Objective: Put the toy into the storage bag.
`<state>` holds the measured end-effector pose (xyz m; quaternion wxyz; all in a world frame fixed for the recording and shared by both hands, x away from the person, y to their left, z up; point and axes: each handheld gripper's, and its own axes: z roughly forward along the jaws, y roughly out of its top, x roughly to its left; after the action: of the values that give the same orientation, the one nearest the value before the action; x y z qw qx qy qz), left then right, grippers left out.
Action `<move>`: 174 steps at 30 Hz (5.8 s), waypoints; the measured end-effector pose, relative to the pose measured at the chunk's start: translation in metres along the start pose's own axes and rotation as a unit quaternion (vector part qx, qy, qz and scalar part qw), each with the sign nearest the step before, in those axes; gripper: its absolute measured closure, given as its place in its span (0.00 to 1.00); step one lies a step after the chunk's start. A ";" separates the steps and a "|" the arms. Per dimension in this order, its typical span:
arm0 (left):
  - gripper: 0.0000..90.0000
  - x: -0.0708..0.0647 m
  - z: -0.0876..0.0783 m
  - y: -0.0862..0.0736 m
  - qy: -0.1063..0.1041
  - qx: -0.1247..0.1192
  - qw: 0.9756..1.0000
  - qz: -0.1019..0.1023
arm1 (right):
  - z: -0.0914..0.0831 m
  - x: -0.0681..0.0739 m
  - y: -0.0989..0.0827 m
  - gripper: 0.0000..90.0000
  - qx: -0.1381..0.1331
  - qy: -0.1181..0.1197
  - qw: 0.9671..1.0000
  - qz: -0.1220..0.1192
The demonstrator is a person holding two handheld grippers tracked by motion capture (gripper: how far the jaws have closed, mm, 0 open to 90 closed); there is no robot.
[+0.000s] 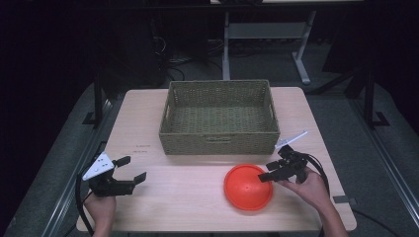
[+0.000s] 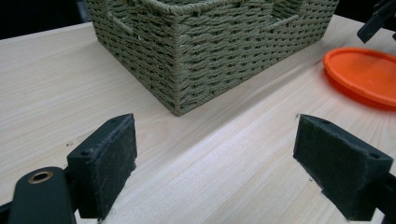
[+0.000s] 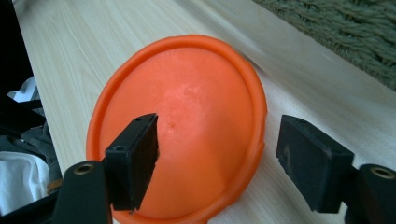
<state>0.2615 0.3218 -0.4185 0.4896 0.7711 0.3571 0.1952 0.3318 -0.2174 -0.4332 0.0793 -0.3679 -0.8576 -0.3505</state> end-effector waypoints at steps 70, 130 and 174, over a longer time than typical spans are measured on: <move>0.14 -0.001 0.000 0.001 0.001 -0.002 1.000 0.003 | -0.018 0.014 0.004 0.91 -0.003 0.017 1.000 0.003; 0.14 0.001 0.000 0.001 0.000 -0.006 1.000 0.004 | -0.101 0.057 0.144 0.91 -0.083 -0.022 0.996 -0.010; 0.14 0.002 -0.002 0.000 0.001 -0.013 1.000 -0.002 | -0.102 0.031 0.203 0.91 -0.100 -0.033 0.994 0.031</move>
<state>0.2616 0.3239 -0.4174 0.4994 0.7637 0.3571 0.1997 0.4368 -0.1688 -0.2352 0.0245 -0.4121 -0.8086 -0.4191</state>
